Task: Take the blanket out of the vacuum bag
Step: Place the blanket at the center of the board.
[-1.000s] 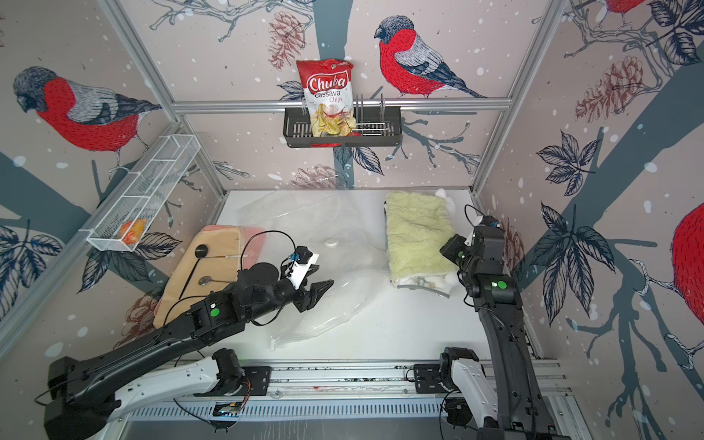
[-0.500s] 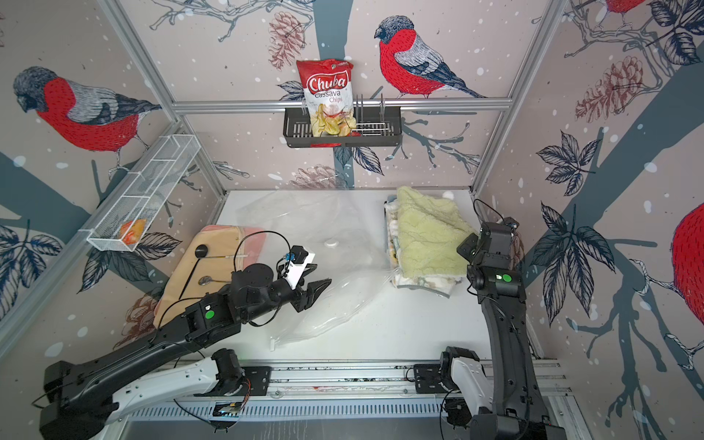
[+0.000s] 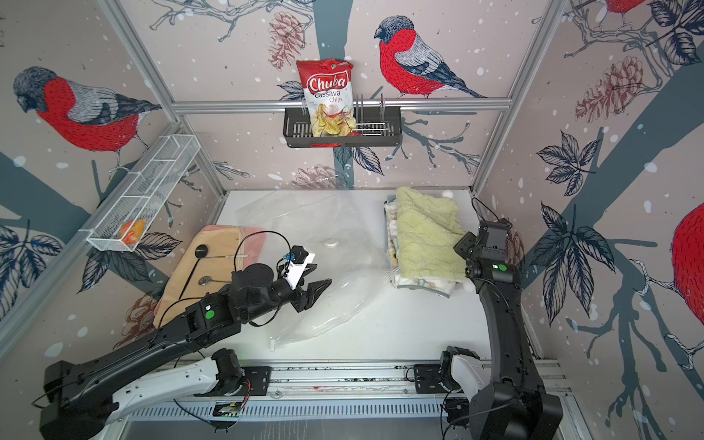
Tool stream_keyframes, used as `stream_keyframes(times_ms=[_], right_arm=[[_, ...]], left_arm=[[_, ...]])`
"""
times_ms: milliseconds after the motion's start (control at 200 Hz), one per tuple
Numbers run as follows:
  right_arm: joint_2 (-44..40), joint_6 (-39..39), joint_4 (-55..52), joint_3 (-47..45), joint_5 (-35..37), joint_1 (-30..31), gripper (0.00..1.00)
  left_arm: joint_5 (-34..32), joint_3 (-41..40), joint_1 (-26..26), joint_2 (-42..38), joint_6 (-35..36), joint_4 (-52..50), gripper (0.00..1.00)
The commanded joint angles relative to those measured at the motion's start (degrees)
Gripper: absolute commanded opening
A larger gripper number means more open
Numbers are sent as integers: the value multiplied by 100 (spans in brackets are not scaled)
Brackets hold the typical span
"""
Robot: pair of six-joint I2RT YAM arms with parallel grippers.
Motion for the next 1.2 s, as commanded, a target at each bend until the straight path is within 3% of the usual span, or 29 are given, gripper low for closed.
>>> stream_keyframes(times_ms=[0, 80, 180, 315, 585, 665, 800, 1056, 1196], right_arm=[[228, 122, 500, 245, 49, 41, 59], [830, 95, 695, 580, -233, 72, 57], [1447, 36, 524, 1209, -52, 234, 57], [2267, -239, 1333, 1451, -528, 353, 60], [4401, -765, 629, 3245, -396, 508, 65], [4809, -797, 482, 3645, -317, 587, 54], [5278, -902, 139, 4118, -23, 781, 44], [5257, -858, 156, 4172, 568, 959, 0], [4925, -688, 375, 4044, 735, 981, 0]], left_arm=[[-58, 15, -1, 14, -29, 163, 64], [-74, 15, 2, 34, -31, 156, 65], [-130, 13, 2, 80, -37, 134, 67], [-97, 25, 10, 202, -29, 142, 68], [-64, 53, 13, 298, -16, 119, 68], [-65, 56, 10, 297, 4, 117, 69], [-83, 74, 10, 297, 29, 78, 69], [-22, 74, 10, 284, 67, 69, 67], [5, 79, 10, 271, 76, 69, 64]])
